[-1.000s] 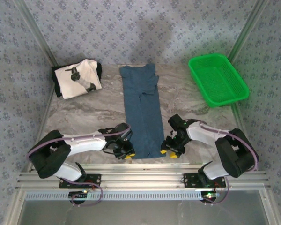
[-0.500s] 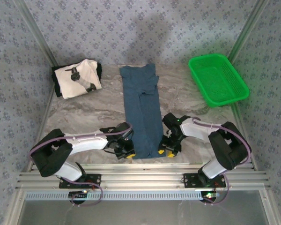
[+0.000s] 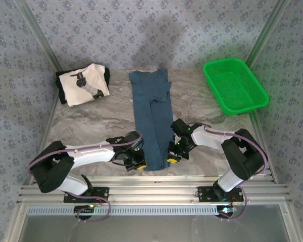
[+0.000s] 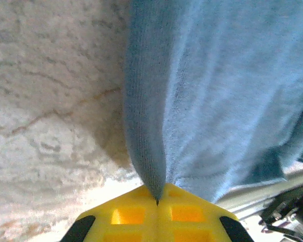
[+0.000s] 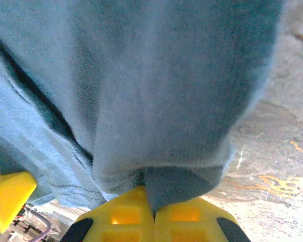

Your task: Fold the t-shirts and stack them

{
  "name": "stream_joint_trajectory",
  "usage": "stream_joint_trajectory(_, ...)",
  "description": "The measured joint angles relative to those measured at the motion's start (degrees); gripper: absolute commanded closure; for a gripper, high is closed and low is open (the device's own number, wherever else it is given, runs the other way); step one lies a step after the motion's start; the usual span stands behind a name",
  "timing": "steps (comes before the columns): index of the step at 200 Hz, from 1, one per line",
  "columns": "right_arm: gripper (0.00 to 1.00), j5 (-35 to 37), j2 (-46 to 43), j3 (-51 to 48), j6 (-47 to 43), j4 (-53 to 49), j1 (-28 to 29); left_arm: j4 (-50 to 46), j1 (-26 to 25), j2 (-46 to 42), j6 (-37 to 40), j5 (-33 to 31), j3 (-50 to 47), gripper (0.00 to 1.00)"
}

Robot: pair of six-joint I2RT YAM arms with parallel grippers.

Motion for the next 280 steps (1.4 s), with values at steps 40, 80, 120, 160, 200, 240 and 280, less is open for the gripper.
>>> stream_joint_trajectory(40, 1.0, -0.07, -3.74, 0.0, 0.04, -1.6, -0.13, -3.17, 0.0, -7.8, 0.37, -1.38, -0.66, 1.0)
stream_joint_trajectory(80, 1.0, -0.76, -12.17, -0.02, 1.68, -4.9, 0.09, -8.24, 0.0, -17.59, 0.13, -3.26, -1.42, 1.0)
stream_joint_trajectory(120, 1.0, -1.49, -20.17, -0.46, 6.29, -6.78, 2.43, -12.0, -2.14, -25.51, -1.55, -4.74, -2.86, 1.0)
stream_joint_trajectory(160, 1.0, -2.08, -22.93, -1.22, 9.6, -8.72, 5.01, -13.81, -5.64, -30.49, -3.37, -6.27, -3.23, 1.0)
stream_joint_trajectory(200, 1.0, -2.03, -22.84, 0.42, 10.16, -11.52, 5.35, -15.08, -3.65, -32.09, -3.41, -7.1, -2.62, 1.0)
stream_joint_trajectory(240, 1.0, -2.08, -17.14, 11.72, 6.86, -14.56, 1.16, -18.21, 7.52, -26.03, 0.76, -4.35, 7.21, 1.0)
stream_joint_trajectory(280, 1.0, -2.4, -4.61, 27.47, -0.02, -17.03, -5.53, -20.94, 18.64, -14.58, 8.83, 1.44, 19.85, 1.0)
